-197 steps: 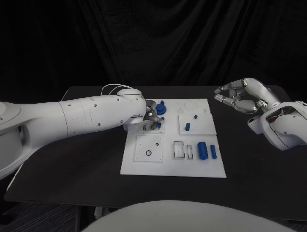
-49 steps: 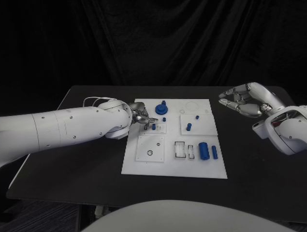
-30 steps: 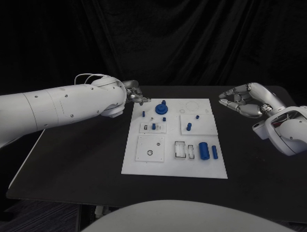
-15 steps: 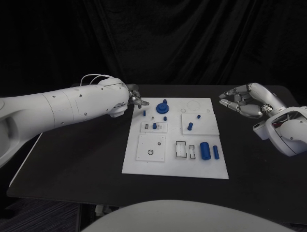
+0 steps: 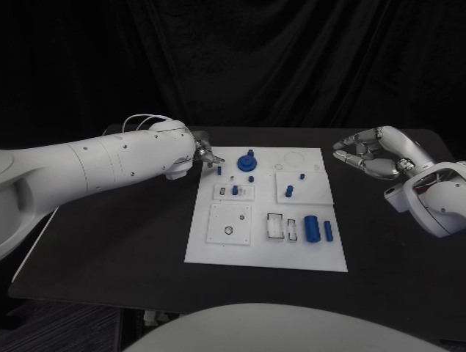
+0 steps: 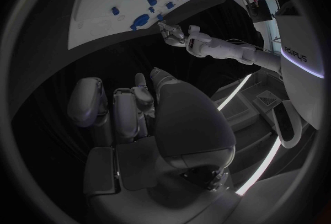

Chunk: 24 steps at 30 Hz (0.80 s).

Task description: Assemble the parts on the task board

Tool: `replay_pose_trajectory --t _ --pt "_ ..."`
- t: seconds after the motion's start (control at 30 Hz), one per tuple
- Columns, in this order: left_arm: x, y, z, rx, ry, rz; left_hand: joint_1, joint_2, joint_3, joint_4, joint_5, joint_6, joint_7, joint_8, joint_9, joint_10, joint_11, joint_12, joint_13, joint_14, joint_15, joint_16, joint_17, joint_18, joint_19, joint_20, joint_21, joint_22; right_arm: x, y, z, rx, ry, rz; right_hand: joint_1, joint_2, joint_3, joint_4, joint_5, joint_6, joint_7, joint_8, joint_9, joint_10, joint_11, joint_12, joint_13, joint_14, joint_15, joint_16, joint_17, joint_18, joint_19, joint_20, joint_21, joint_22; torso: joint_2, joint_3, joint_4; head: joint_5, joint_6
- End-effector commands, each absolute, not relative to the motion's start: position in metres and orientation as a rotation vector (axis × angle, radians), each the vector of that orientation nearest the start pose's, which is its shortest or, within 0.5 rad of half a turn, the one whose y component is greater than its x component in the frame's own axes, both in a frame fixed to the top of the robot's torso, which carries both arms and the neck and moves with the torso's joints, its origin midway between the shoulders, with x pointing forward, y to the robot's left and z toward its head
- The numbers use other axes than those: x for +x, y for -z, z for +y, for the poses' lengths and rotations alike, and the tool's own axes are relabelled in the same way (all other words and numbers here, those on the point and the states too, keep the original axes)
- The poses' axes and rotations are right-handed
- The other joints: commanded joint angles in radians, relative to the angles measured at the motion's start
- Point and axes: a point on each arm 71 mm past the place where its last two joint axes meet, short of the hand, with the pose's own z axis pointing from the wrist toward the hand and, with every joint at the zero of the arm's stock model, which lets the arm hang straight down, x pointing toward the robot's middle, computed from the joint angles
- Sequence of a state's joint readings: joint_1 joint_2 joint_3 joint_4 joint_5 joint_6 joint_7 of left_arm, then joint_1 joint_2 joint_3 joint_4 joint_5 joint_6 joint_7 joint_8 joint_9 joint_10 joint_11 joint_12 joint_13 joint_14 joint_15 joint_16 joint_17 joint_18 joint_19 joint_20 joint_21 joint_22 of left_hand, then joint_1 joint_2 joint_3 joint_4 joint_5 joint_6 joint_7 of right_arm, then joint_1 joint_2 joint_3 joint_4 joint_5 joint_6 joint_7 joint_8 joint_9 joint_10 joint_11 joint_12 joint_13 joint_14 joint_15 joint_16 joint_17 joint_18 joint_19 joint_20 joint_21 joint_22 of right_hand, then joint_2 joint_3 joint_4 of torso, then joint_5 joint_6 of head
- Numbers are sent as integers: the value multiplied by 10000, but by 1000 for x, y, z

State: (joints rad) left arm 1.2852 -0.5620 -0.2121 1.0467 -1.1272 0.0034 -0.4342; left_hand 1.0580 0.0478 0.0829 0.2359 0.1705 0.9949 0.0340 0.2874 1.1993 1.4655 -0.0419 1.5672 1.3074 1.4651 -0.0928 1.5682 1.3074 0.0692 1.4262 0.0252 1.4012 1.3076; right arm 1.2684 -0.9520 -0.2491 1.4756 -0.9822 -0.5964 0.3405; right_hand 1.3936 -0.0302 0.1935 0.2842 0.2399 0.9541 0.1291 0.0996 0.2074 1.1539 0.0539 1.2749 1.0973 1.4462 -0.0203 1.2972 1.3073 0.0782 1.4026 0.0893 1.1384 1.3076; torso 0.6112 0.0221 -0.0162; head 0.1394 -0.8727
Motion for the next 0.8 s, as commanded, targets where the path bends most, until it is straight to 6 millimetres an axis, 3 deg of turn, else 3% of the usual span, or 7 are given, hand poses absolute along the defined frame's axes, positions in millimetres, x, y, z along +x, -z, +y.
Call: replay_pose_trajectory --t 0.03,0.5,0.8 --pt "554 249 220 -1850 1946 21723 9 28 -105 32 -55 -91 11 -84 20 1053 83 36 2634 1057 80 26 2634 -42 -87 9 -39 197 471 203 -271 1054 -8826 14777 -47 41 21 44 58 20 37 -34 -13 -32 -4 -31 -8 25 50 -31 116 125 26 17 -54 1411 -7 7 -21 22 1" --pt "553 250 219 -1821 2209 21658 -76 80 -217 171 -126 -93 28 -143 47 1053 105 36 2634 1057 103 26 2634 -18 -152 37 -113 122 472 203 -271 1075 -8799 14804 -47 41 21 44 58 20 37 -34 -13 -32 -4 -31 -8 25 50 -31 116 125 26 17 -54 1411 -13 10 -10 0 1" --pt "553 252 219 -2171 2327 21870 115 134 -224 119 47 -142 46 -271 35 1053 124 36 2634 1057 126 26 2634 2 -213 64 -185 66 472 203 -270 1067 -8816 14827 -51 50 30 37 75 19 36 -43 -15 -28 -5 -26 -5 24 50 -38 108 127 24 17 -66 1408 -6 7 -8 15 1"
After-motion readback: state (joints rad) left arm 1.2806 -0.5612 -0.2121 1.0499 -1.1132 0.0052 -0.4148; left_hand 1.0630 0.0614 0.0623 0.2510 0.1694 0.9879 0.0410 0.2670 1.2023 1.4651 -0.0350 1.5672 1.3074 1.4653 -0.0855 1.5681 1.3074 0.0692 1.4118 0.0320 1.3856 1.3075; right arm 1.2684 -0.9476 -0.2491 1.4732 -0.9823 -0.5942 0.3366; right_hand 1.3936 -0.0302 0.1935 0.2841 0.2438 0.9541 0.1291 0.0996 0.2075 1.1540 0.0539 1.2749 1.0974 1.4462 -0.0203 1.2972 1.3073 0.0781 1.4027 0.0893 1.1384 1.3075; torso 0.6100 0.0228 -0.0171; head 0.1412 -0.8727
